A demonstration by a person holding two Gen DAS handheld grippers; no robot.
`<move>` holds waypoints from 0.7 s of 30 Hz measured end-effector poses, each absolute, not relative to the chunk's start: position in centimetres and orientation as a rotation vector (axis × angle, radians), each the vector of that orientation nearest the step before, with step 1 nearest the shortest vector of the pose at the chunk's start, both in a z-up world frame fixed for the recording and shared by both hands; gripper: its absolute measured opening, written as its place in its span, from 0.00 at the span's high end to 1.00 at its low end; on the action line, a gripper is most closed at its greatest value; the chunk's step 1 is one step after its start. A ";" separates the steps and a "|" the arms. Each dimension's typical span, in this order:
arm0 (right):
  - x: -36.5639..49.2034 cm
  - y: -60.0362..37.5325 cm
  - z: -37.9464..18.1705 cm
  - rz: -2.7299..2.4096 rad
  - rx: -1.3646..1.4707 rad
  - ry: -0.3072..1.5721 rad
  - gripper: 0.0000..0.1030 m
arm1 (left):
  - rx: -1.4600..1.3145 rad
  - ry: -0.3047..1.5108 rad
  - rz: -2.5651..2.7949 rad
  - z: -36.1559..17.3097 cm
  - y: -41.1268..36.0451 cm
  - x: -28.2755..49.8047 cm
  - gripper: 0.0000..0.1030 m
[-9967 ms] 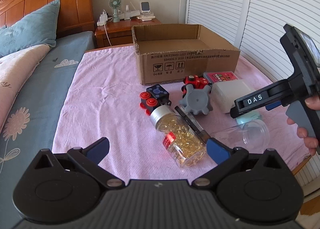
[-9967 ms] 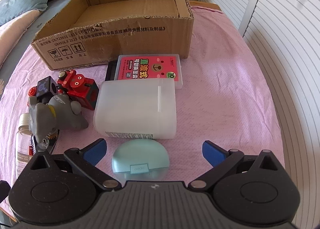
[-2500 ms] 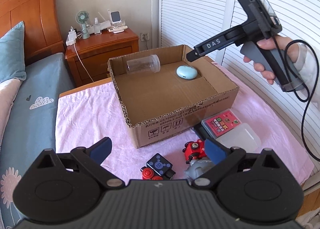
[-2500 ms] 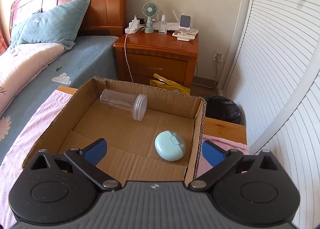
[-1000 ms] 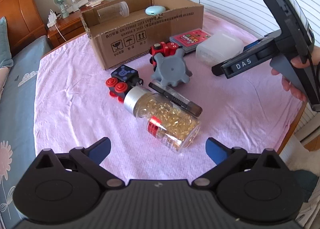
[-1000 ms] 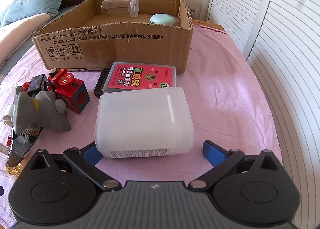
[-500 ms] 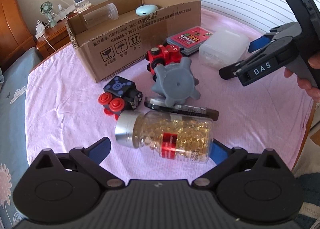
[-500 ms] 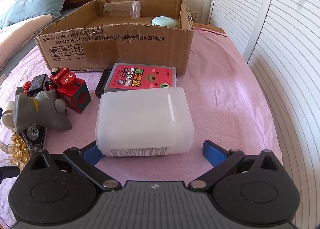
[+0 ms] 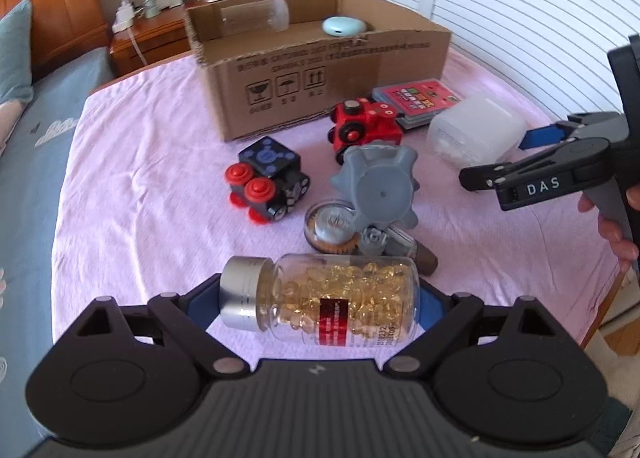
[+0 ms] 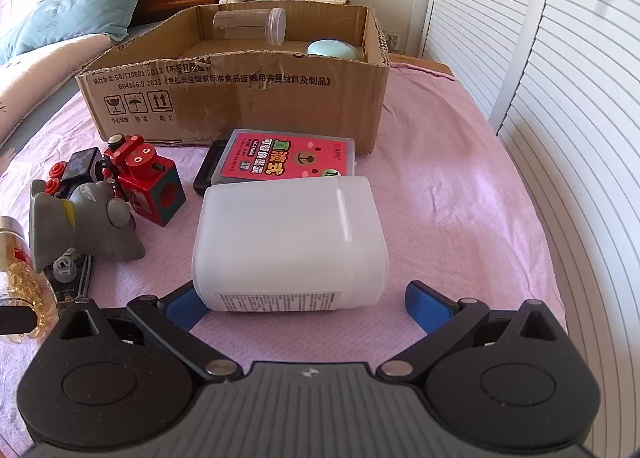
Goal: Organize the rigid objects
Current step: 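Close the left gripper on the capsule bottle while the right gripper grasps the white container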
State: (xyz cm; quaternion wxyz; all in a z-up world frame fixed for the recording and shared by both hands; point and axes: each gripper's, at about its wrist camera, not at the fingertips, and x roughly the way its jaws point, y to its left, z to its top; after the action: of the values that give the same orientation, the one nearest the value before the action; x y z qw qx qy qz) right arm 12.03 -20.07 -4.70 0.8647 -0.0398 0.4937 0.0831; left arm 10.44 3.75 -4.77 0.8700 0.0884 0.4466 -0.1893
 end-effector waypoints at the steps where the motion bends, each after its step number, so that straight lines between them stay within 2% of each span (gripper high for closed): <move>1: 12.1 -20.1 -4.7 0.175 -0.083 1.035 0.00 | 0.168 0.929 -0.377 -4.8 4.0 10.1 0.10; 13: 12.0 -19.6 -4.8 0.204 -0.091 1.013 0.00 | 0.127 0.936 -0.256 -6.0 3.7 9.6 0.08; 16: 12.1 -19.6 -4.9 0.221 -0.097 1.001 0.00 | 0.108 0.952 -0.231 -6.5 3.7 9.8 0.03; 21: 12.8 -19.3 -4.9 0.240 -0.106 1.012 0.00 | 0.098 0.948 -0.217 -6.7 3.9 9.7 0.01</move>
State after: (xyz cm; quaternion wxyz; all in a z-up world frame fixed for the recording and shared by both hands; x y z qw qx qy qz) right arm 12.83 -19.34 -4.88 0.8665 -0.0507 0.4832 0.1145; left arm 9.68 3.94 -6.69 0.8829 0.0470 0.4554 -0.1043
